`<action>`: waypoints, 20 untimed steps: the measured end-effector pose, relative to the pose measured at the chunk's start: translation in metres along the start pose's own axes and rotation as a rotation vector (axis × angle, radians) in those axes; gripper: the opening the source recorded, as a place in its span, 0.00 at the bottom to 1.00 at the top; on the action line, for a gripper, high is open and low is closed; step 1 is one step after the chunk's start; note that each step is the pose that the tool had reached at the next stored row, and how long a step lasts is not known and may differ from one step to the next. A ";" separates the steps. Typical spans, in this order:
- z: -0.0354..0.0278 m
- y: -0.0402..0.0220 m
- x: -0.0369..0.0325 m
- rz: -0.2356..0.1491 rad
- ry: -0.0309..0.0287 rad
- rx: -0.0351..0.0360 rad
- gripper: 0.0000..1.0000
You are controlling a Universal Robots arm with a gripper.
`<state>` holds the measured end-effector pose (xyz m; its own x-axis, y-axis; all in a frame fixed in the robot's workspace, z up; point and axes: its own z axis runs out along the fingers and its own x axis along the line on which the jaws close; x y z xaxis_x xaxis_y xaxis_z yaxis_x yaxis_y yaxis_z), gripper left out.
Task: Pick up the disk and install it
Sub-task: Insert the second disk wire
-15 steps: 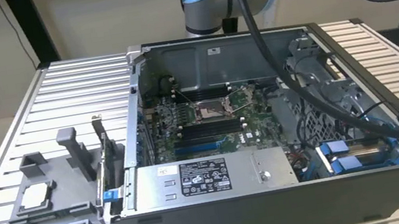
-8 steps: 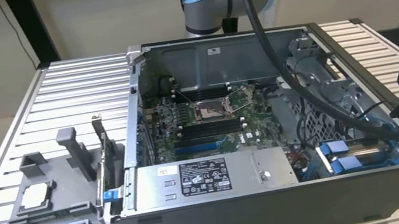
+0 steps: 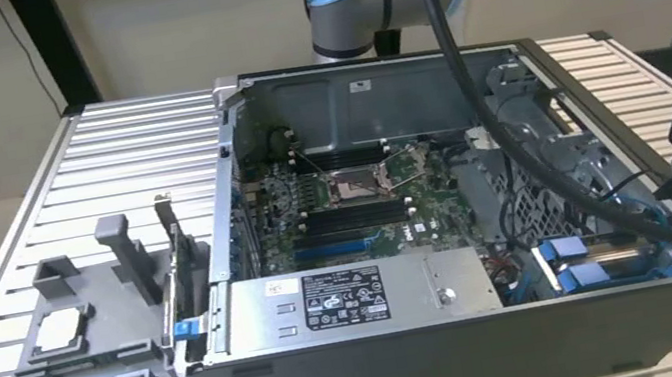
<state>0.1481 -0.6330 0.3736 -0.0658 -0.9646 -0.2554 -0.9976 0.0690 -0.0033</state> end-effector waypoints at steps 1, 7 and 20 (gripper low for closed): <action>0.0000 -0.0024 0.0003 0.001 -0.0003 -0.0021 0.00; -0.0004 -0.0085 0.0037 0.001 -0.0010 -0.0072 0.00; 0.0026 -0.0085 0.0050 0.001 -0.0012 -0.0072 0.00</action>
<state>0.1564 -0.6377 0.3698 -0.0669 -0.9642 -0.2565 -0.9977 0.0681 0.0039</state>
